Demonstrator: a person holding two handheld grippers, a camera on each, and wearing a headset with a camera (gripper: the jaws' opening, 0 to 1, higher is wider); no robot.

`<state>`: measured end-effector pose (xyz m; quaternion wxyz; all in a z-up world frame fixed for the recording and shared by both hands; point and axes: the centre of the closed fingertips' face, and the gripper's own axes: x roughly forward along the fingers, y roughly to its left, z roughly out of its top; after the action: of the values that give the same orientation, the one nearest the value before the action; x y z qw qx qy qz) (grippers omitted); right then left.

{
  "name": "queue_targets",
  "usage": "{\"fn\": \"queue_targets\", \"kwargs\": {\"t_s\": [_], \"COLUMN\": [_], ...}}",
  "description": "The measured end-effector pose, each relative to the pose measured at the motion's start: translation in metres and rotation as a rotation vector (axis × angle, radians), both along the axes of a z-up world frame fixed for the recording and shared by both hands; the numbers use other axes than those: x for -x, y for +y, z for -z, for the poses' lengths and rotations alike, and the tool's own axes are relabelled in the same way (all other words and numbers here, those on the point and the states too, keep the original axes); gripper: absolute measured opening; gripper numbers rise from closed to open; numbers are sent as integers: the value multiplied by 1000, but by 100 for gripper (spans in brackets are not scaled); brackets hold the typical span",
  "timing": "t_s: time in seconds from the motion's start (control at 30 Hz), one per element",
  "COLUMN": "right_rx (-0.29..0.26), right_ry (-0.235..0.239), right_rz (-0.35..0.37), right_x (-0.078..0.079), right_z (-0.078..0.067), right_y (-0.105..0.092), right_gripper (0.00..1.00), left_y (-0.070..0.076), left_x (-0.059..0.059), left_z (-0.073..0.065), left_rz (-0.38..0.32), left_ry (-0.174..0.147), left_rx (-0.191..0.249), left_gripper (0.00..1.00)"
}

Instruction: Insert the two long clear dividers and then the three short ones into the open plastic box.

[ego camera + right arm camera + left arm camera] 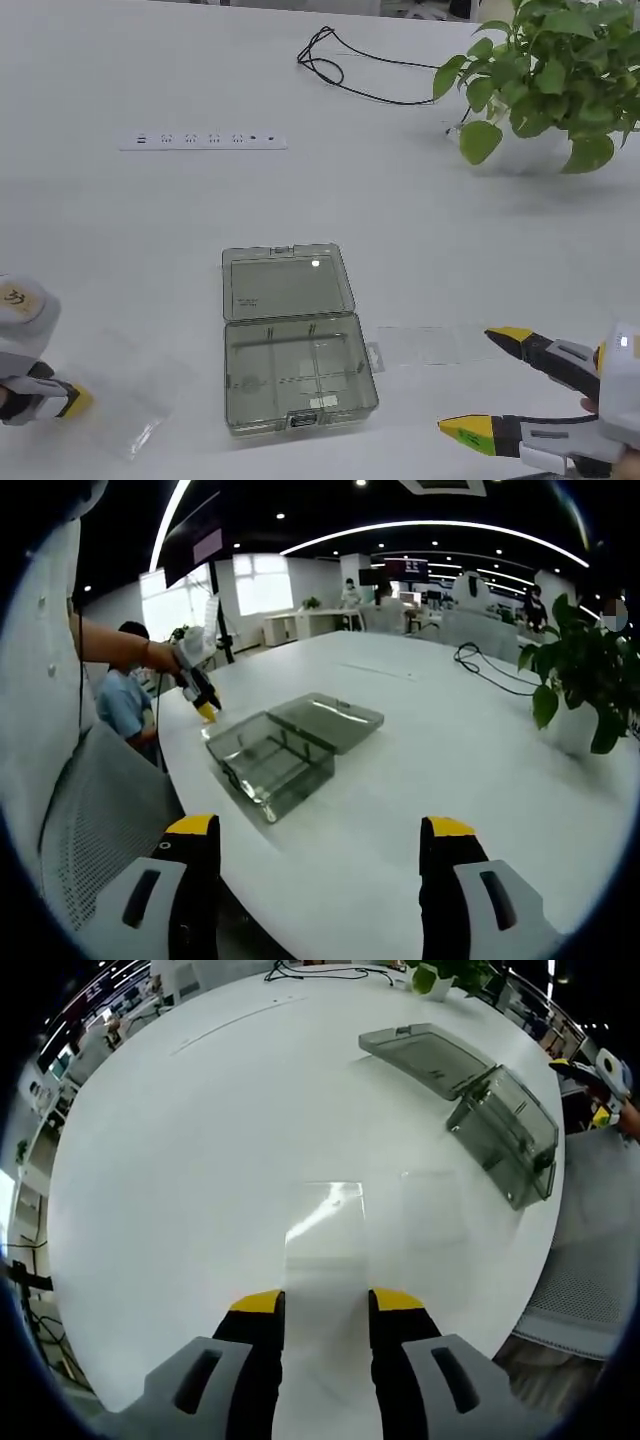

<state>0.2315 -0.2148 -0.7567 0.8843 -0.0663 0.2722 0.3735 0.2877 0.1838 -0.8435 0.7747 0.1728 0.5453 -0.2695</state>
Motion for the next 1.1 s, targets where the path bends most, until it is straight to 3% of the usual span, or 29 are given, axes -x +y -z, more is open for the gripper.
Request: {"fn": "queue_targets", "kwargs": {"t_s": [0.53,1.1], "right_rx": [2,3], "right_ry": [0,1], "right_rz": [-5,-26], "right_x": [2,-1], "right_z": [0,-5], "right_y": [2,9], "right_gripper": [82,80], "left_y": [-2,-6], "left_x": [3,7], "left_z": [0,-5], "left_rz": [15,-93], "left_ry": [28,7], "left_rx": [-6,119], "left_gripper": [31,30]}}
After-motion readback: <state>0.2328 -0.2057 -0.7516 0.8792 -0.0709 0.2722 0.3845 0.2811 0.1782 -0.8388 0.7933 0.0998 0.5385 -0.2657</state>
